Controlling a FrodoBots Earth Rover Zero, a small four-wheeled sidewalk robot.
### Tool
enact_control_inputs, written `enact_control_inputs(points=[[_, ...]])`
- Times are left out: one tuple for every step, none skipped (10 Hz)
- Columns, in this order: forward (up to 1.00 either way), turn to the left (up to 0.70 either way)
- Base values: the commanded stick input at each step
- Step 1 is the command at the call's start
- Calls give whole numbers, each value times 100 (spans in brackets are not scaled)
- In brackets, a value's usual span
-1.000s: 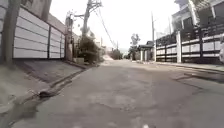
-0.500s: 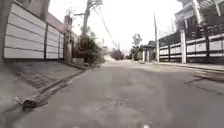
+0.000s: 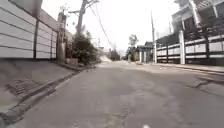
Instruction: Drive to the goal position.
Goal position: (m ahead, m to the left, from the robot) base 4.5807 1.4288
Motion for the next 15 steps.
enact_control_inputs(points=[[85,5],[85,6],[85,6],[85,6],[85,14],[85,9],[85,5],[85,4],[85,2],[85,2],[85,11],[85,17],[85,2],[85,8],[85,-9]])
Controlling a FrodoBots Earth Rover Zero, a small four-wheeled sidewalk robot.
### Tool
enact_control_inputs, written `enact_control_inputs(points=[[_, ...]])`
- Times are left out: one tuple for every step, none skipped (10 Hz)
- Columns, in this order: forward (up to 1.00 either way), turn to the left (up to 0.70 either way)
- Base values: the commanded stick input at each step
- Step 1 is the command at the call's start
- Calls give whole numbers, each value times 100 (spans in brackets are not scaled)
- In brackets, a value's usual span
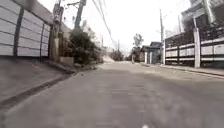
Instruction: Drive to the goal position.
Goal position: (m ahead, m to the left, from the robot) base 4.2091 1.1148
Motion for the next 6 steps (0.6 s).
enact_control_inputs(points=[[85,-29],[85,-33],[85,12],[85,6],[85,0],[85,0]])
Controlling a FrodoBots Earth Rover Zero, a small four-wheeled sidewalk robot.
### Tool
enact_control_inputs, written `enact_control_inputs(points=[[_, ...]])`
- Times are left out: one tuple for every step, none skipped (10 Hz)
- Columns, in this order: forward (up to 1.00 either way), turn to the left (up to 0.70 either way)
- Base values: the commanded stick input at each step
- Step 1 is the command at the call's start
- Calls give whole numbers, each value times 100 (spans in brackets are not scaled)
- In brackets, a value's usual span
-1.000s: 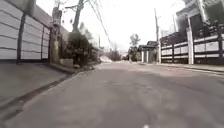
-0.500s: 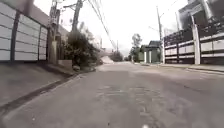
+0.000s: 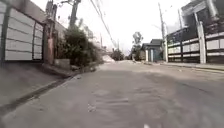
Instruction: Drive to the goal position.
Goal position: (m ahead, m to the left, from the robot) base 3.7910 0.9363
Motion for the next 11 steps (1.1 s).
enact_control_inputs(points=[[85,0],[85,0],[85,0],[85,0],[85,0],[85,0],[85,0],[85,0],[85,-9],[85,-22],[85,-33]])
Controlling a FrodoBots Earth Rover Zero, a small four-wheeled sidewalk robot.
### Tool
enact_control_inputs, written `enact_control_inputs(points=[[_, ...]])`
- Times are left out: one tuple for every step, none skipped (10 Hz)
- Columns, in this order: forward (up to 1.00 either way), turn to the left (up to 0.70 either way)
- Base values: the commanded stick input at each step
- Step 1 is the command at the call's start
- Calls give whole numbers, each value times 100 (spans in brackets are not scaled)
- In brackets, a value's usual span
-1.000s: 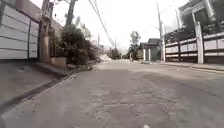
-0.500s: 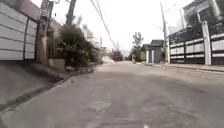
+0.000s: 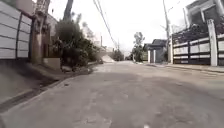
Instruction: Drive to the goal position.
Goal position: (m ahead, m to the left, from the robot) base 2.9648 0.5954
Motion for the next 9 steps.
enact_control_inputs(points=[[85,-3],[85,16],[85,7],[85,4],[85,0],[85,0],[85,0],[85,0],[85,0]])
